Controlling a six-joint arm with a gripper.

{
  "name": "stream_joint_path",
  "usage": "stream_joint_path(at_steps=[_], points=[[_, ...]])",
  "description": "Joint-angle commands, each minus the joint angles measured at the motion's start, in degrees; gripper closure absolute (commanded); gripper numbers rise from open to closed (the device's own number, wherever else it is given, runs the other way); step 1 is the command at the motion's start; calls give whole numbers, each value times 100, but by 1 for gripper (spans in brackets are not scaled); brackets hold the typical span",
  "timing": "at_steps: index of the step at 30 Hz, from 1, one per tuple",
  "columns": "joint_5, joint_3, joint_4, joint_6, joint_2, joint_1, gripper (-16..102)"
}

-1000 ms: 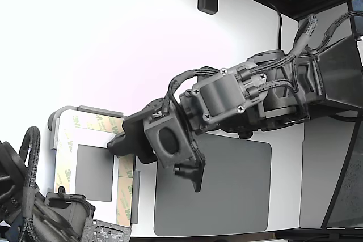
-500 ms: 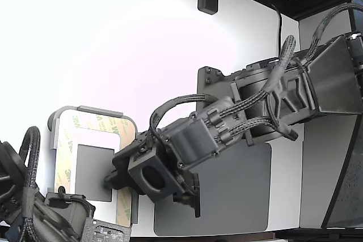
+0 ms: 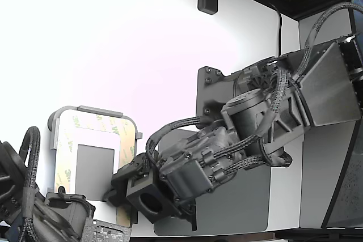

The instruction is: Peel off protective film from adhesive tape.

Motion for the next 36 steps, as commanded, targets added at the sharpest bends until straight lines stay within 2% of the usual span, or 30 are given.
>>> stream_joint_path(at_steps=[1, 8, 16, 36], points=[[9, -132, -70, 9, 88, -35, 97], [-44, -606, 158, -18, -211, -35, 97], [-185, -606, -62, 18, -325, -18, 97], [-149, -686, -167, 18, -519, 141, 97]])
